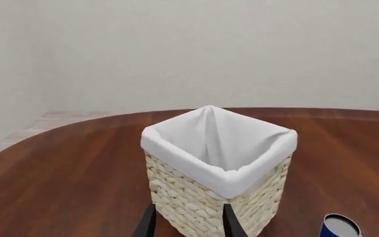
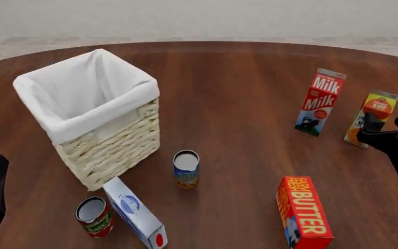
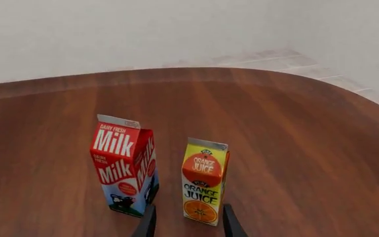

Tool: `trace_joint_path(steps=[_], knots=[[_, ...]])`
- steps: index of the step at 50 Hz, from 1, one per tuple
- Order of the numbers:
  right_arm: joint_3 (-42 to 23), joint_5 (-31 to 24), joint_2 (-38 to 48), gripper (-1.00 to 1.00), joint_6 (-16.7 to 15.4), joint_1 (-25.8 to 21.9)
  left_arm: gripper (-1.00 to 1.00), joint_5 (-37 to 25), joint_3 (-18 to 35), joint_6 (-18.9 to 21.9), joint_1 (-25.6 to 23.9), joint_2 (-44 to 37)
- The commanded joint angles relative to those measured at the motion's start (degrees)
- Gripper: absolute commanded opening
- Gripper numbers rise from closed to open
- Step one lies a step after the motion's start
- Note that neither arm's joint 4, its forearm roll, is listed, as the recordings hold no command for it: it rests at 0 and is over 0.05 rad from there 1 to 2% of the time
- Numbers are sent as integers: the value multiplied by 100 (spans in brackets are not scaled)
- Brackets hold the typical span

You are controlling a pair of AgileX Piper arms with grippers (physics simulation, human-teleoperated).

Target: Pick up the orange juice, and put it in the basket.

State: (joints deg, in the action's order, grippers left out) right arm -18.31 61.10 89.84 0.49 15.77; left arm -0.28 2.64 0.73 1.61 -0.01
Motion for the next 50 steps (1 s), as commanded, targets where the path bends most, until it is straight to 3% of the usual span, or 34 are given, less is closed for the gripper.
trace_joint_path(steps=[1,50], knots=[[-288,-75,374,100,-27,24,100,14,-6,7,27,0],[-882,-148,1165,100,45,245,100,-66,10,-181,-11,0]])
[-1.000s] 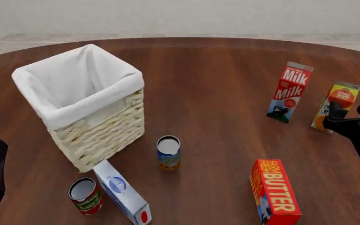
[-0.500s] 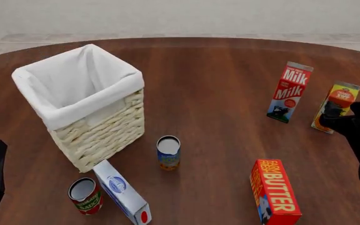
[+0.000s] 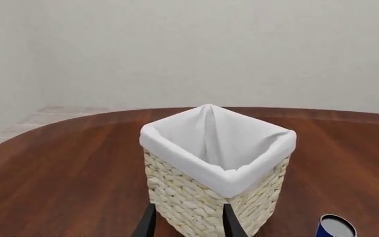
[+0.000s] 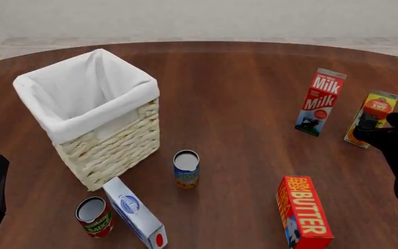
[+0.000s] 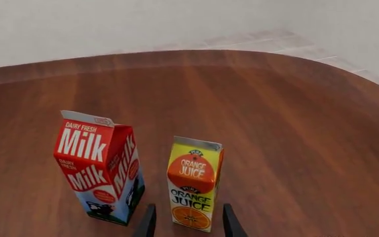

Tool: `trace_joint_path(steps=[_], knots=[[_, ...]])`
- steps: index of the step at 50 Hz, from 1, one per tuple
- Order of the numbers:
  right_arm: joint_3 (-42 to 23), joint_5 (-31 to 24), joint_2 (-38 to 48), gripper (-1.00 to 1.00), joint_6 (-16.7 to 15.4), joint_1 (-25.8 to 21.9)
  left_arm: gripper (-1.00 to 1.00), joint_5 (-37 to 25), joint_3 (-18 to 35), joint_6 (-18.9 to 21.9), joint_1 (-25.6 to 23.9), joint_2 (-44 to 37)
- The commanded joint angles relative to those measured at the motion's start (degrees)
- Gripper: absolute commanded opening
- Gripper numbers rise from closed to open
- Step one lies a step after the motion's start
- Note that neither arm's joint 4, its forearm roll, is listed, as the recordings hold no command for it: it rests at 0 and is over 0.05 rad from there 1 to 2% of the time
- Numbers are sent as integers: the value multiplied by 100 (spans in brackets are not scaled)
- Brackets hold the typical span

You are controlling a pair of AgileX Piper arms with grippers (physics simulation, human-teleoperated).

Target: Pick up the orange juice, and put it in the basket.

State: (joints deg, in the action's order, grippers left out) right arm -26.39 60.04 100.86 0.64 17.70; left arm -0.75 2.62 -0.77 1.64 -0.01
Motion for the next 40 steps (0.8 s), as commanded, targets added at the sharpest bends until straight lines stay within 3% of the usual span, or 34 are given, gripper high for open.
trace_joint_path(steps=[1,40], knots=[[-99,-75,64,100,31,49,100,-3,18,-7,-4,0],[-817,-421,780,100,32,5,100,-54,125,-26,-3,1]])
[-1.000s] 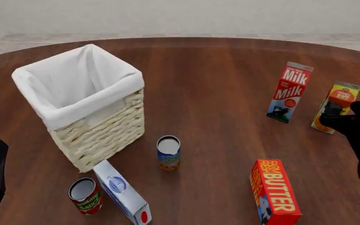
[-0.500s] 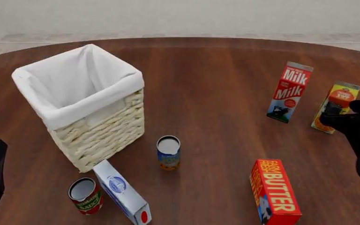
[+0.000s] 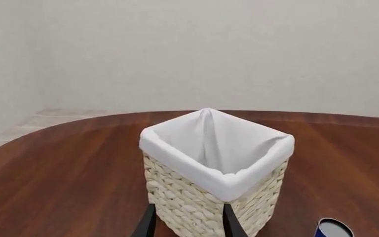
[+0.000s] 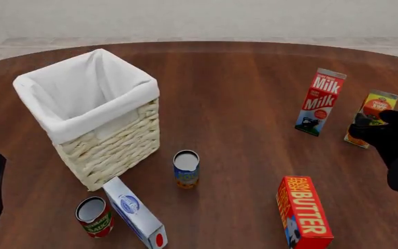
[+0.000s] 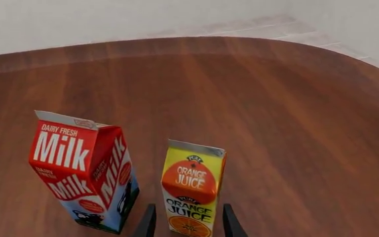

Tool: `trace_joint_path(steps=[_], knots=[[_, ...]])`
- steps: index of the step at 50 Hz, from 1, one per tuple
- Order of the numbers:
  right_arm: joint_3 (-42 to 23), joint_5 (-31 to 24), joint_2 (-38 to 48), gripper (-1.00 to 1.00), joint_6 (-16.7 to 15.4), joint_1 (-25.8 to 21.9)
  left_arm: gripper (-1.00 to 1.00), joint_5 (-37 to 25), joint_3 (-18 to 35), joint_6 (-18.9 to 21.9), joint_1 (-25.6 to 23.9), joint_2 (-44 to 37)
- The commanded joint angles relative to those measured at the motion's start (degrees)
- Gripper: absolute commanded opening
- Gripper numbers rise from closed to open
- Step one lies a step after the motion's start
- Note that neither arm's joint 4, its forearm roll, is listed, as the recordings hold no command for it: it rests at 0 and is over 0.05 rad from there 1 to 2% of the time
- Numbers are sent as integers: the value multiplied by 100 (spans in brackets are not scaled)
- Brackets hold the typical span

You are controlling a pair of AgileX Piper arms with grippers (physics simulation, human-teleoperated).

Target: Pick up the orange juice, and put it in the basket.

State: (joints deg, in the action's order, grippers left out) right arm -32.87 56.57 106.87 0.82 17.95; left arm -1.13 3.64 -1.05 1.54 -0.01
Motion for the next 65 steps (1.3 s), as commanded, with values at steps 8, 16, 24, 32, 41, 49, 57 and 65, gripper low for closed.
trace_joint_path(steps=[8,16,24,32,41,49,57,65], knots=[[-315,-174,281,100,19,-28,100,-30,58,-7,-7,0],[-485,-341,312,100,-6,-30,100,-23,60,9,1,0],[-533,-325,420,100,25,14,100,18,26,13,15,0],[-583,-318,523,100,37,34,100,-5,58,10,2,0],[-658,-396,562,100,11,107,100,-13,81,18,2,0],[-711,-449,583,100,5,117,100,-40,123,9,-3,0],[-726,-473,583,100,15,115,100,-45,130,2,-3,0],[-785,-531,623,100,18,153,100,-31,128,10,4,0]])
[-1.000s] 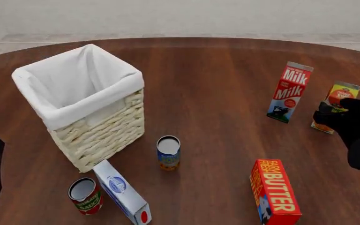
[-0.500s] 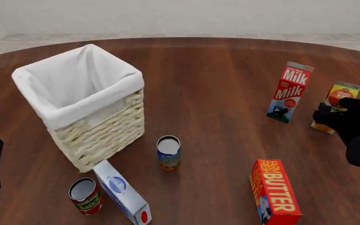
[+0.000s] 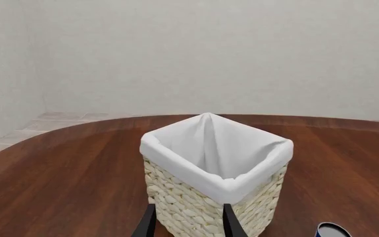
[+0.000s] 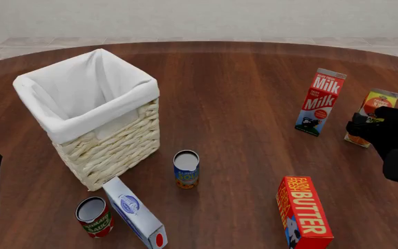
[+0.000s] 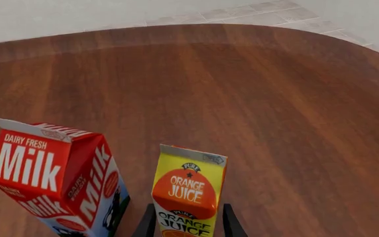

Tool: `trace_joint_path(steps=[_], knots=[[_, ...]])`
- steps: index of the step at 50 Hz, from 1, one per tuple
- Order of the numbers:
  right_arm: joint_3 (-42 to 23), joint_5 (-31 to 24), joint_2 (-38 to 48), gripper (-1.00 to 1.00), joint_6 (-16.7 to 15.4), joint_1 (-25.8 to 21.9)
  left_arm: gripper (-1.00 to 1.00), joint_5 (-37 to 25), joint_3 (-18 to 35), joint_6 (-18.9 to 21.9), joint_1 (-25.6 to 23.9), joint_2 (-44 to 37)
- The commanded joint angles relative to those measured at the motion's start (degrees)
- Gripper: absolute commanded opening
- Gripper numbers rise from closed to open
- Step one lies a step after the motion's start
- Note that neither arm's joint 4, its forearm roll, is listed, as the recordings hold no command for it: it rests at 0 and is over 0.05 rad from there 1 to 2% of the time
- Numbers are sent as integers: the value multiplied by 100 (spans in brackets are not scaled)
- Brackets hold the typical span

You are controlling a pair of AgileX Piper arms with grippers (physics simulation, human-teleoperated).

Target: Pick up the orange juice, and put it in the basket.

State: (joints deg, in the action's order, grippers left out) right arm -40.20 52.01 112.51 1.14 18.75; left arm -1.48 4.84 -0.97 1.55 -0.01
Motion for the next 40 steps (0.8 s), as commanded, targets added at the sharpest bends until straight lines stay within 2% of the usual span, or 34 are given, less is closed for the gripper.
trace_joint_path(steps=[1,6,7,8,29,40], knots=[[-55,-78,70,100,10,76,100,2,5,-2,1,0],[-74,-57,175,100,41,137,100,4,5,-10,1,0],[-161,-180,248,-100,-121,57,100,6,6,-3,5,0],[-122,-102,248,-100,6,84,100,0,10,-15,1,0],[129,-19,-32,-100,44,132,100,4,37,-24,19,0],[736,-2,-1079,-100,55,131,100,-44,104,-39,15,0]])
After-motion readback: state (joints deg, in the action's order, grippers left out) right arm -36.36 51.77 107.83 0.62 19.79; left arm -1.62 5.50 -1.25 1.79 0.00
